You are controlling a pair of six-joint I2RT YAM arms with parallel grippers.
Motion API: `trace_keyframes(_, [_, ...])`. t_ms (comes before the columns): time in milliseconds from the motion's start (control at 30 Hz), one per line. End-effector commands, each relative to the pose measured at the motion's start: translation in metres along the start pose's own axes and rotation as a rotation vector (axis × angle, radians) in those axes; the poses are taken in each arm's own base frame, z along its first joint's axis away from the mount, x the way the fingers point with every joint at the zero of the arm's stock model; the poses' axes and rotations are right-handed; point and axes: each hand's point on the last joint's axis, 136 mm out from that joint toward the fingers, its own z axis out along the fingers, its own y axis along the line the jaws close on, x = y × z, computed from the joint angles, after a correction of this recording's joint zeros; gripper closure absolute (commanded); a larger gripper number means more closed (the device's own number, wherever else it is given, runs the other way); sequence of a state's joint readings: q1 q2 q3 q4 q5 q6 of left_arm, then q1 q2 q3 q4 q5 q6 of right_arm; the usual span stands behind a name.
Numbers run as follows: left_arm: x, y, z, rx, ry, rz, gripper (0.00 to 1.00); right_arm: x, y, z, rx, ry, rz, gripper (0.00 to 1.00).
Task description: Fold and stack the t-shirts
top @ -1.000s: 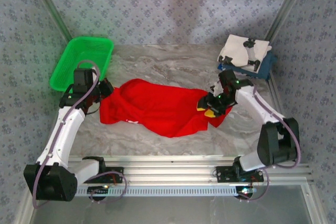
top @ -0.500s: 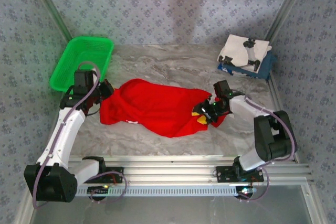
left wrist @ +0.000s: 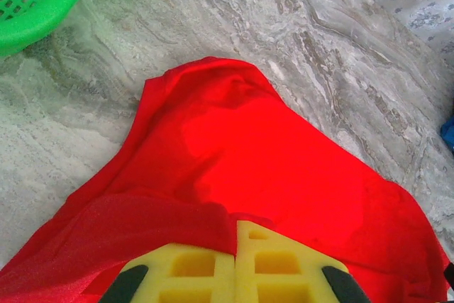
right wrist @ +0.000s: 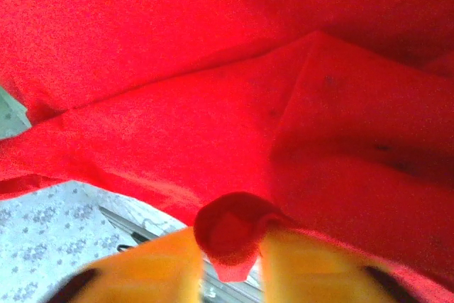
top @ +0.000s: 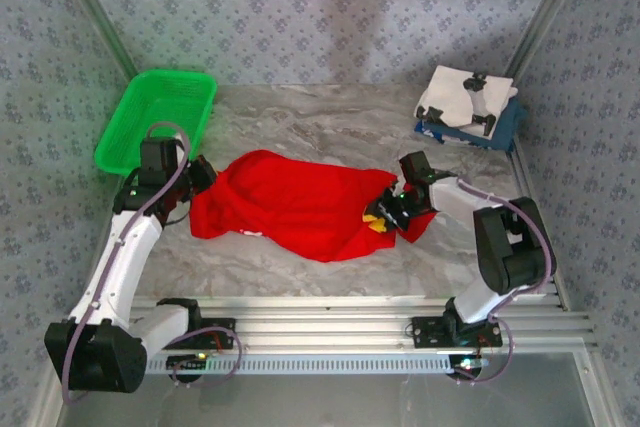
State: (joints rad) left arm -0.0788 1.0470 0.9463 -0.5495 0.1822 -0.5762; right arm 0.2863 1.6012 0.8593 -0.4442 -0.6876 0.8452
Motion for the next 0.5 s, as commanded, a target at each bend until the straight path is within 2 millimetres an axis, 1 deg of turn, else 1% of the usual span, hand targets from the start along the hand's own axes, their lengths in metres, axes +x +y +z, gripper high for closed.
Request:
trace_keyframes(0, [-0.008, -0.002, -0.008, 0.002, -0.036, 0.005, 1.00, -0.003, 0.004, -0.005, 0.006, -0.011, 0.008, 0.92])
trace_keyframes(33, [-0.010, -0.003, -0.010, 0.004, -0.042, 0.005, 1.00, -0.002, 0.011, -0.013, -0.003, -0.029, -0.006, 0.98])
trace_keyframes(67, [-0.013, -0.005, -0.013, 0.009, -0.048, 0.003, 1.00, -0.001, 0.017, -0.022, -0.010, -0.048, -0.022, 1.00])
trace_keyframes(133, [-0.023, -0.010, -0.023, 0.023, -0.077, -0.009, 1.00, 0.001, 0.039, -0.052, -0.047, -0.097, -0.068, 1.00])
trace_keyframes(167, [-0.029, -0.012, -0.029, 0.031, -0.092, -0.018, 1.00, 0.007, 0.045, -0.067, -0.056, -0.102, -0.074, 1.00])
trace_keyframes(300, [-0.064, -0.033, -0.065, 0.086, -0.188, -0.034, 1.00, 0.014, 0.086, -0.142, -0.176, -0.213, -0.150, 1.00])
trace_keyframes(333, [-0.075, -0.041, -0.076, 0.102, -0.218, -0.028, 1.00, 0.016, 0.093, -0.160, -0.214, -0.242, -0.159, 1.00])
trace_keyframes(367, [-0.084, -0.049, -0.084, 0.116, -0.243, -0.018, 1.00, 0.017, 0.109, -0.184, -0.264, -0.288, -0.188, 1.00])
trace_keyframes(433, [-0.106, -0.067, -0.106, 0.152, -0.300, 0.000, 1.00, 0.022, 0.130, -0.226, -0.362, -0.360, -0.229, 1.00])
trace_keyframes(467, [-0.116, -0.077, -0.115, 0.175, -0.325, 0.010, 1.00, 0.026, 0.139, -0.243, -0.405, -0.388, -0.252, 1.00])
